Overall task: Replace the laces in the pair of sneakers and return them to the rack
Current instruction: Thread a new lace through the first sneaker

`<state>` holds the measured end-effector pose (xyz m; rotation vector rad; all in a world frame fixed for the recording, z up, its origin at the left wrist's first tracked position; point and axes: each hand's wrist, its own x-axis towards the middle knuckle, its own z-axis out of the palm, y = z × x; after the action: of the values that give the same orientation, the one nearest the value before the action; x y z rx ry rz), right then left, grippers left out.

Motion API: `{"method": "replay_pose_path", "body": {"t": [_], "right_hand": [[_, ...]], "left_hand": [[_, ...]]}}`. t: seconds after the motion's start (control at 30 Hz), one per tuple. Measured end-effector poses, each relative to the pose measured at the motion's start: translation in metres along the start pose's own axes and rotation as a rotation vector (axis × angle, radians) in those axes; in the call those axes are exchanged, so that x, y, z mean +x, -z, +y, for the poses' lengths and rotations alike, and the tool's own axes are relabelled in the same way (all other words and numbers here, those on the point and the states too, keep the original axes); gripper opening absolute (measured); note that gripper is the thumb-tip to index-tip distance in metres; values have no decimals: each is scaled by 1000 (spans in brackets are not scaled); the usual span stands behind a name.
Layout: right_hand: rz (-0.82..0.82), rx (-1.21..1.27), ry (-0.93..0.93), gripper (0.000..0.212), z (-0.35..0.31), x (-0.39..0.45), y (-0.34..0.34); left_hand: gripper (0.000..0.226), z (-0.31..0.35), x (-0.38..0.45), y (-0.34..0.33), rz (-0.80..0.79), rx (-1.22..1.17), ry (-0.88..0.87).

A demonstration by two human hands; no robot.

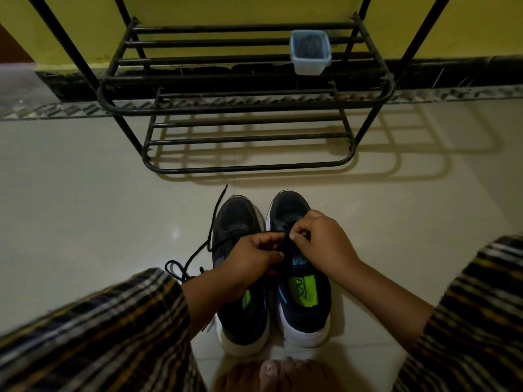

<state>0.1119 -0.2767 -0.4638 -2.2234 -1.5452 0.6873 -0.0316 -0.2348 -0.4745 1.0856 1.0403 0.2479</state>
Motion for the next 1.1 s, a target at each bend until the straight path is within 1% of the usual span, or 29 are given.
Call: {"method": "replay_pose_path", "body": {"t": [0.13,0.33,0.4,0.5,0.6,0.7,0.77,0.9,1.0,1.1], "right_hand": [[22,84,-51,10,5,-1,-5],[134,190,-86,12,5,-3,-10],[142,207,-81,13,5,-4,-11],[102,197,-52,16,6,-6,-11],[67,130,-12,11,6,-8,-10],[49,47,-35,14,3,-5,-9],[43,39,-67,13,2,-3,-9],[25,47,-31,13,1,-3,-8],[44,56,-35,14,3,-4,-9],[108,117,-98,13,5,0,-10]], "left_hand": [[39,-1,-1,1,-14,-3,-8],[35,-1,-1,3,-23,11,-14],[35,-1,-1,2,-23,11,-14],[35,-1,-1,2,-15,16,-10],[33,-3,1,3,1,44,-2],[36,-3,2,3,8,53,2],[35,-3,2,3,4,43,2],[36,-3,3,4,9,31,10],[42,-3,4,3,14,48,16],[52,-2,4,2,6,35,7]]}}
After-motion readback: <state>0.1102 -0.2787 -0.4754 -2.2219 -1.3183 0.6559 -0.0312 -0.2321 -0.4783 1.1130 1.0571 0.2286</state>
